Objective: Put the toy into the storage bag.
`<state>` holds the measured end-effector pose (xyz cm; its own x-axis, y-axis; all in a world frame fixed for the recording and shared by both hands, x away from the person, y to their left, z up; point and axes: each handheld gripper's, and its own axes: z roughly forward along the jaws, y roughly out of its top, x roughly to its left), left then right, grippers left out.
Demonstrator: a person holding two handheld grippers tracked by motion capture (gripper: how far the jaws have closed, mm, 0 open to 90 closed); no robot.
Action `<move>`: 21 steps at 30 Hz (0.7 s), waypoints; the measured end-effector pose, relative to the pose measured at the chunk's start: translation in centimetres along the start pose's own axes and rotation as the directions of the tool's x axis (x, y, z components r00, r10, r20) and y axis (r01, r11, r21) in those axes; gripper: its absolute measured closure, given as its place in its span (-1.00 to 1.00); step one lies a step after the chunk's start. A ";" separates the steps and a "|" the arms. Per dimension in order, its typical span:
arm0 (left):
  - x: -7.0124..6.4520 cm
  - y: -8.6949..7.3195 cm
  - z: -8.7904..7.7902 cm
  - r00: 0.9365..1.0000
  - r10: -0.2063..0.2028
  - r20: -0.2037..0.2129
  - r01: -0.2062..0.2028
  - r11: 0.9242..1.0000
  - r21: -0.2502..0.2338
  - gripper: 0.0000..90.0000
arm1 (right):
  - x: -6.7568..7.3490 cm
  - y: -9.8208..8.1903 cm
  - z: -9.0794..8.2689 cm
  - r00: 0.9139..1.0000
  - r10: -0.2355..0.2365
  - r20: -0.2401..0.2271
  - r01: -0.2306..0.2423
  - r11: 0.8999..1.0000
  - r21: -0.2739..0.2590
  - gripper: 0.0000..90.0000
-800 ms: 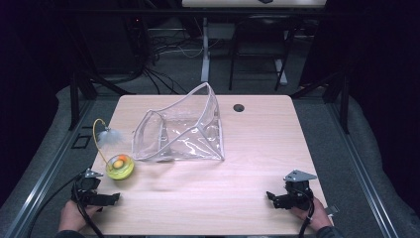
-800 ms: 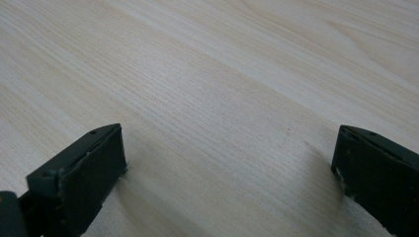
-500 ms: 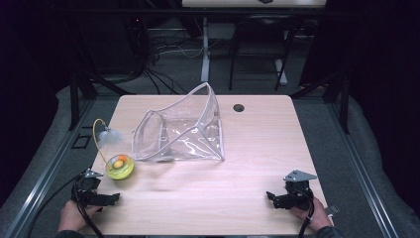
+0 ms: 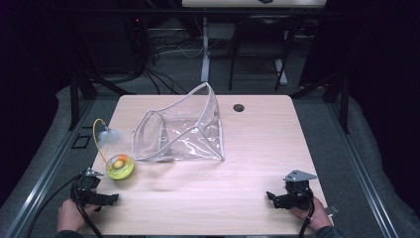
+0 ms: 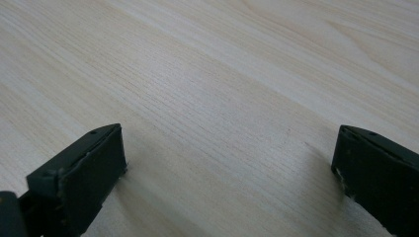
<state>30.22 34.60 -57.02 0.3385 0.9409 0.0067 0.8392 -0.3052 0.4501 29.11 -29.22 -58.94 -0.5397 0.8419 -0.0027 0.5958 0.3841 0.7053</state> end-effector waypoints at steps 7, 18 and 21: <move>-0.1 0.3 -0.9 1.000 -0.016 0.003 0.016 1.000 -0.005 -1.00 | 0.0 0.0 0.0 1.000 0.001 0.000 -0.001 1.000 -0.001 -1.00; -0.3 1.6 -2.6 0.999 -0.023 0.042 0.022 1.000 0.010 -1.00 | 0.0 0.0 0.0 1.000 0.005 0.001 -0.005 1.000 -0.005 -1.00; -0.5 1.7 -2.9 0.999 -0.033 0.036 0.033 0.999 0.021 -1.00 | 0.1 0.0 0.0 1.000 0.005 0.002 -0.005 1.000 -0.006 -1.00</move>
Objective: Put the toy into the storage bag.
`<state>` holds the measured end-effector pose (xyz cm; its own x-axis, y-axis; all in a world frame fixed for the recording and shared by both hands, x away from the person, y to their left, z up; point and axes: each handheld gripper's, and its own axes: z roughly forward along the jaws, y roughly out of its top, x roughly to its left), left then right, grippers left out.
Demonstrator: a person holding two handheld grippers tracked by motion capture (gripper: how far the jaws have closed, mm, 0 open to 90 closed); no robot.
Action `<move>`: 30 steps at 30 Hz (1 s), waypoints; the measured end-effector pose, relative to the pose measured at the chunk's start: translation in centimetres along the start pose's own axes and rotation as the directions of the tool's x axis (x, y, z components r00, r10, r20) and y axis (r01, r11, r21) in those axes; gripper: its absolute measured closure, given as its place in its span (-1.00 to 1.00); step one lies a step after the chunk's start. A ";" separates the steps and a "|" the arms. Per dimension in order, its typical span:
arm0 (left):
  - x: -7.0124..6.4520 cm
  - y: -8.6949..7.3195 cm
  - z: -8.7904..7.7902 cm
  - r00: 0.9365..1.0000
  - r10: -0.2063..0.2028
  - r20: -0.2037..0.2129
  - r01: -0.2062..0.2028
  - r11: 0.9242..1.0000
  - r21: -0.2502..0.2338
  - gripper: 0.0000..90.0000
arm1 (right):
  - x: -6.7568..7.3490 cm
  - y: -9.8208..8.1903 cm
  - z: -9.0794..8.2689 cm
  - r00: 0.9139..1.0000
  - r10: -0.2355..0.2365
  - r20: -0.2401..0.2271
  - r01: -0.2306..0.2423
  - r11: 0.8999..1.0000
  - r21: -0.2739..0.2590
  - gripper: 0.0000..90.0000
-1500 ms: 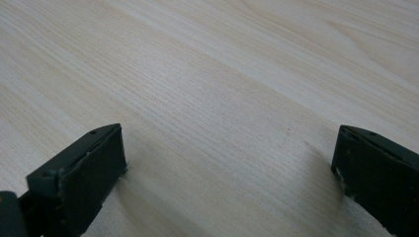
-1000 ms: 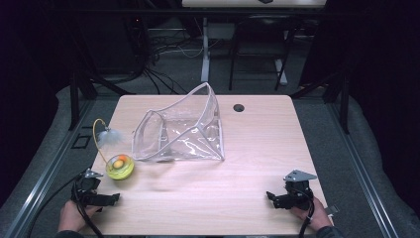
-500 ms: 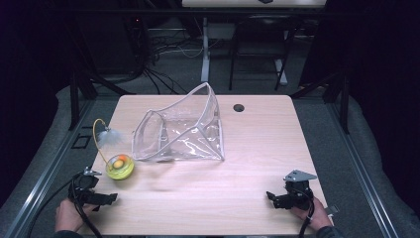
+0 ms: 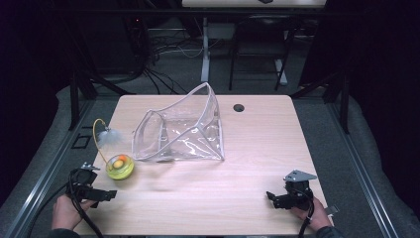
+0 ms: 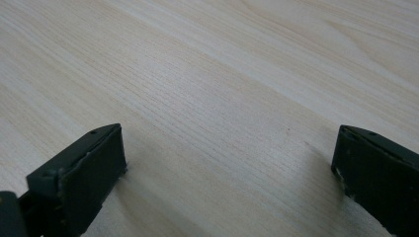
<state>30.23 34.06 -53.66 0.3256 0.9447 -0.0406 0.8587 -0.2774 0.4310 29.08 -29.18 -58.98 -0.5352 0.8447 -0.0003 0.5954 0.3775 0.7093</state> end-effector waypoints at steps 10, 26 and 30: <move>-0.8 1.3 -1.0 0.999 0.019 0.031 -0.019 1.000 -0.003 -1.00 | 0.0 0.0 0.0 1.000 0.000 0.000 0.000 1.000 0.001 -1.00; -0.4 5.3 -5.0 0.998 0.059 0.007 -0.058 0.998 -0.023 -1.00 | 0.0 0.0 0.0 1.000 0.000 0.001 0.000 1.000 0.000 -1.00; -0.2 6.3 -5.7 0.998 0.066 0.016 -0.065 0.998 -0.023 -1.00 | 0.0 0.0 0.0 1.000 -0.002 0.001 0.002 1.000 0.002 -1.00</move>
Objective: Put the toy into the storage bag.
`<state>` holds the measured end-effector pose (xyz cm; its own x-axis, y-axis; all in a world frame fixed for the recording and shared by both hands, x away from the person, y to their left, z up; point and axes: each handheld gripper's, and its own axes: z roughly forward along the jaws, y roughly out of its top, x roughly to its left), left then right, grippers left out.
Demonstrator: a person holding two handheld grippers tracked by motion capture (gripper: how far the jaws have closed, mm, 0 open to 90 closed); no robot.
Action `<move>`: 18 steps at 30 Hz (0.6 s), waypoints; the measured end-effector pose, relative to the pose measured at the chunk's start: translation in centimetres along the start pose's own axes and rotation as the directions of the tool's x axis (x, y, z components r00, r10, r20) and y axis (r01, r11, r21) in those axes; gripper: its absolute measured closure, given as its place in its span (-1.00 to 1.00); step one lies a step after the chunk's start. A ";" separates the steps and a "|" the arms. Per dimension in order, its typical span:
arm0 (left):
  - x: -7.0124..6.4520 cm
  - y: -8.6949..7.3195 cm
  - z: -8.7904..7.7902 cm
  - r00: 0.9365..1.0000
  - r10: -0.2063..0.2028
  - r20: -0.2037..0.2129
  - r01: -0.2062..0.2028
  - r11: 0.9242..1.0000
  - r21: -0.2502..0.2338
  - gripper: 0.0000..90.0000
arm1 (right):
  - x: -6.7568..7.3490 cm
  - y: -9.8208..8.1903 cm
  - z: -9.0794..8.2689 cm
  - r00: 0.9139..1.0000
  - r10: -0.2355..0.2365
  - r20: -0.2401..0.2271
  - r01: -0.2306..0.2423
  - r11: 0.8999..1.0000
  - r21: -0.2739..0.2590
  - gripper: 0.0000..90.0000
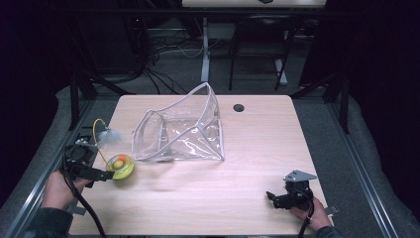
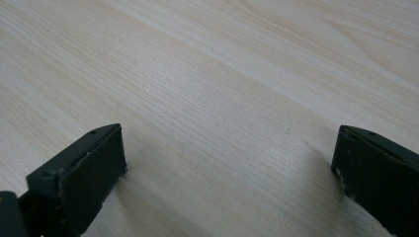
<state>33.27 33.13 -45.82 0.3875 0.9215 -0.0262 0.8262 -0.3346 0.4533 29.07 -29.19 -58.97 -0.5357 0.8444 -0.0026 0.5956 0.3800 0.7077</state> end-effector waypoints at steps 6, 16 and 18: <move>0.6 1.5 -1.4 1.000 0.004 0.006 -0.003 1.000 -0.014 -1.00 | 0.0 0.0 0.0 1.000 0.000 0.001 0.000 1.000 0.000 -1.00; 1.6 3.6 -2.5 1.000 -0.013 0.028 0.014 0.999 -0.030 -0.99 | 0.0 0.0 0.0 1.000 0.001 0.000 -0.001 1.000 0.000 -1.00; 1.6 4.0 -2.7 1.000 -0.007 0.024 0.008 1.000 -0.023 -0.97 | 0.0 0.0 0.0 1.000 0.000 0.001 0.000 1.000 0.000 -1.00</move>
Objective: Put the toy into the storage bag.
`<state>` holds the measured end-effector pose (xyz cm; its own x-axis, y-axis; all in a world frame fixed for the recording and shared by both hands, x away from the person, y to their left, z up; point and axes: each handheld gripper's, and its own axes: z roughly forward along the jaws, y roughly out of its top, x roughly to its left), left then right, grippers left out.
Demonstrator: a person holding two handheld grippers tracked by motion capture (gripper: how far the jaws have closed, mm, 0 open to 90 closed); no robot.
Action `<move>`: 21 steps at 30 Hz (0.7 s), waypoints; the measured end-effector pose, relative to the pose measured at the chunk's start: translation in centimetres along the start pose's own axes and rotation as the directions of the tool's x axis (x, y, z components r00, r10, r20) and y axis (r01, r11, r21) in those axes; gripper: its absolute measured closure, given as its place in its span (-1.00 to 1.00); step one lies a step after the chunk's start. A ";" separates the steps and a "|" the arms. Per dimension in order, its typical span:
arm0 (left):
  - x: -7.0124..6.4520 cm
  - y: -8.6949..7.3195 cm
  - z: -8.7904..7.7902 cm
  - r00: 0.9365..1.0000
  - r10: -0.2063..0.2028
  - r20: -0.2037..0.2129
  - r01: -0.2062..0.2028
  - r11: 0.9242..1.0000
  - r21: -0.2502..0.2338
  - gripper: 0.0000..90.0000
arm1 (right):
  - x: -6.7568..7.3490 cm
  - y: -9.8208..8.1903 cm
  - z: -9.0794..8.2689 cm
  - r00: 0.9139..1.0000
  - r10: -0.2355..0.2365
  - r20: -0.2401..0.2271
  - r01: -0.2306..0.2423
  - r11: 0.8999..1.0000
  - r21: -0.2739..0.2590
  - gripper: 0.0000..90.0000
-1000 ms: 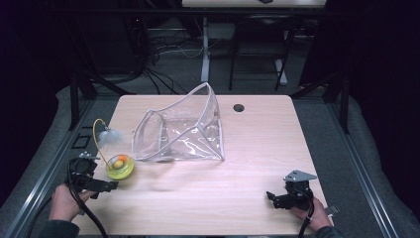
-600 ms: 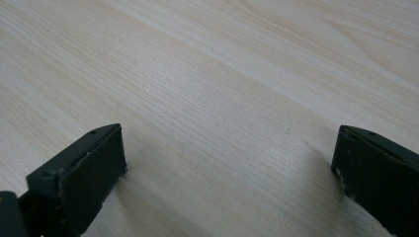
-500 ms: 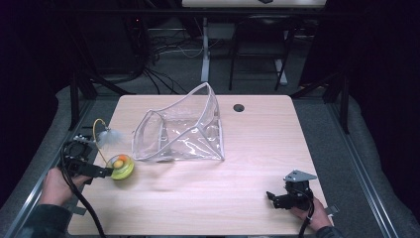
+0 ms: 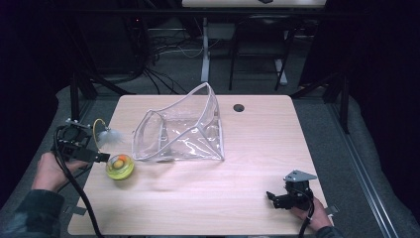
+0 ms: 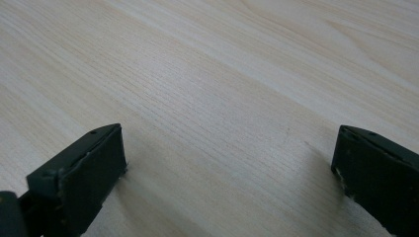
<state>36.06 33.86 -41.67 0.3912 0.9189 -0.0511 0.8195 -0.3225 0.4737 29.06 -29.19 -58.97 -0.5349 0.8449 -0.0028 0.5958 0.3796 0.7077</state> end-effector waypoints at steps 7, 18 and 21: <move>0.1 1.4 -0.9 0.999 0.035 -0.011 -0.035 0.999 -0.003 -0.48 | 0.0 0.0 0.0 1.000 0.000 -0.001 0.000 1.000 0.000 -1.00; 0.0 3.3 -2.2 0.999 0.052 -0.013 -0.052 0.999 0.001 0.22 | 0.0 0.0 0.0 1.000 -0.004 0.002 0.004 1.000 0.005 -1.00; 0.1 3.6 -2.4 0.999 0.046 -0.014 -0.046 0.999 0.012 0.34 | 0.0 0.0 0.0 1.000 -0.004 0.002 0.004 1.000 0.004 -1.00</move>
<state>38.04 33.28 -37.84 0.4226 0.9062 -0.0172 0.8057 -0.3669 0.4651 29.05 -29.22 -58.95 -0.5362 0.8441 -0.0071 0.5963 0.3847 0.7046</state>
